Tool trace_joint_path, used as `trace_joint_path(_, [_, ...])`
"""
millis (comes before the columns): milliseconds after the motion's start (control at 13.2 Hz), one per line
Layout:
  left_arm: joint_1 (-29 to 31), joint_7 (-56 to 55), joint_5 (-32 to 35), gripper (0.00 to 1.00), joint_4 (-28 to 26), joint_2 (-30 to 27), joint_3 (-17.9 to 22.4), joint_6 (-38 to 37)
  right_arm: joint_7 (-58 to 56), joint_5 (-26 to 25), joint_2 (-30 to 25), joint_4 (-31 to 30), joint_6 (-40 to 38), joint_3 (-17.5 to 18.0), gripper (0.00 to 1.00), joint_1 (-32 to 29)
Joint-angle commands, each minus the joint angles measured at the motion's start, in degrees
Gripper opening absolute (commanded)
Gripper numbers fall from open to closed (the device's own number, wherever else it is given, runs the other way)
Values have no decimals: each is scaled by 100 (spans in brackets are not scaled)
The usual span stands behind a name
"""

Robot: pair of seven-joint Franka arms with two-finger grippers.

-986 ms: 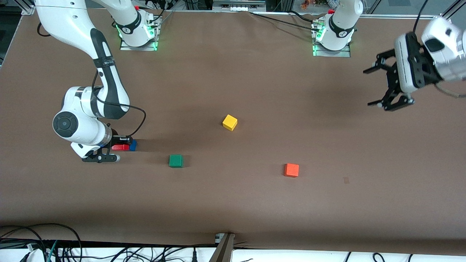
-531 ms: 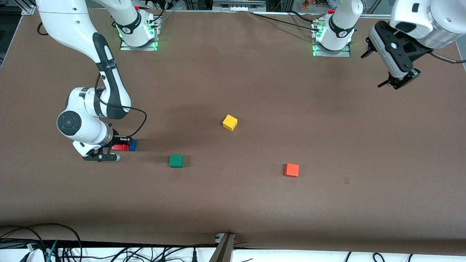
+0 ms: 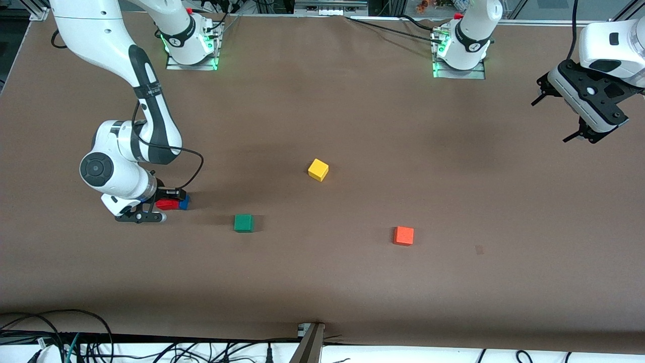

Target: Pass red block to right arm, stack on blue

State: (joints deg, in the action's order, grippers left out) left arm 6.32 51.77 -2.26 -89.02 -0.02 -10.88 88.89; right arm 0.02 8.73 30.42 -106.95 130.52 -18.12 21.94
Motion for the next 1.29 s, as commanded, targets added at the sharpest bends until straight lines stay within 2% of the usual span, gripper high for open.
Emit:
trace_joint_path(0, [-61, -577, 164, 100, -46, -85, 200, 155, 94, -99, -316, -27, -369, 19, 100, 4])
trace_joint_path(152, [-105, -1482, 295, 100, -124, -85, 419, 111, 25, -108, -570, 130, -763, 11, 100, 21])
trace_joint_path(227, [-192, -1799, 340, 100, -221, -112, 586, 111, 7, -108, -720, 349, -1209, -7, 100, 21])
trace_joint_path(531, [-868, -3951, 410, 100, -406, -261, 1342, -73, -940, -204, -1064, 1753, -3203, -261, 100, -5])
trace_joint_path(682, [-1097, -5074, 410, 100, -686, -471, 1352, -144, -925, -423, -1082, 2571, -4240, -297, 100, -5])
trace_joint_path(834, [-1299, -6384, 410, 100, -697, -464, 1352, -293, -908, -660, -1082, 3308, -5087, -445, 100, -14])
trace_joint_path(1062, [-1301, -6531, 349, 100, -661, -428, 1352, -250, -1003, -644, -1082, 3918, -5230, -780, 100, -22])
trace_joint_path(1213, [-1266, -5718, 314, 100, -644, -411, 1352, -145, -908, -609, -1238, 4016, -5213, -816, 100, 12])
